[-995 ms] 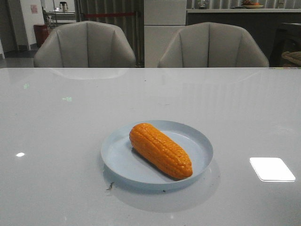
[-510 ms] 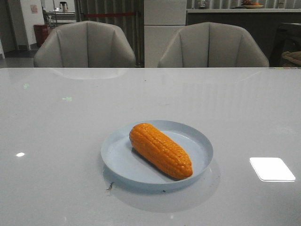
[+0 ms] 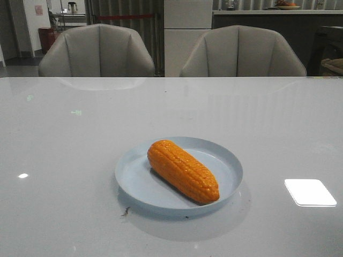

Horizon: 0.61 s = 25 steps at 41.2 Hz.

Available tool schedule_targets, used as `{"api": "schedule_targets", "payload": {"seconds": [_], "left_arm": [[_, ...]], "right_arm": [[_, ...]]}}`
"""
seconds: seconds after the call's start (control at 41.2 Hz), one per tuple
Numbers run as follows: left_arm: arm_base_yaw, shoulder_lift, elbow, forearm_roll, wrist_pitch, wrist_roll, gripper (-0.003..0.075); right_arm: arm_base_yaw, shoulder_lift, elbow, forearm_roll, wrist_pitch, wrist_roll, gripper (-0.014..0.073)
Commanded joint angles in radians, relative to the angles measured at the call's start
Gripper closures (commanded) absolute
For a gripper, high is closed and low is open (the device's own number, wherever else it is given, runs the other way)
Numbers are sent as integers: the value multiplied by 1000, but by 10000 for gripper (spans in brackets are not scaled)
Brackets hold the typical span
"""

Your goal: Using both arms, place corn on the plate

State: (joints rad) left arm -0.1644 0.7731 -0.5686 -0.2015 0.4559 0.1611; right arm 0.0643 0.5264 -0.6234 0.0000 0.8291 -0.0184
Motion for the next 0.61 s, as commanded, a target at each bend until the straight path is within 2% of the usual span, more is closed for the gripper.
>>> {"api": "schedule_targets", "payload": {"seconds": [0.0, 0.097, 0.218, 0.582], "left_arm": [[6, -38, -14, 6, -167, -2, 627], [8, -90, 14, 6, -305, -2, 627], [10, -158, 61, 6, -406, -2, 627], [204, -529, 341, 6, -408, -2, 627]], "right_arm": [[-6, 2, -26, 26, -65, 0, 64], [-6, 2, -26, 57, -63, 0, 64], [-6, 2, -26, 75, -63, 0, 64], [-6, 2, -26, 75, 1, 0, 64]]}}
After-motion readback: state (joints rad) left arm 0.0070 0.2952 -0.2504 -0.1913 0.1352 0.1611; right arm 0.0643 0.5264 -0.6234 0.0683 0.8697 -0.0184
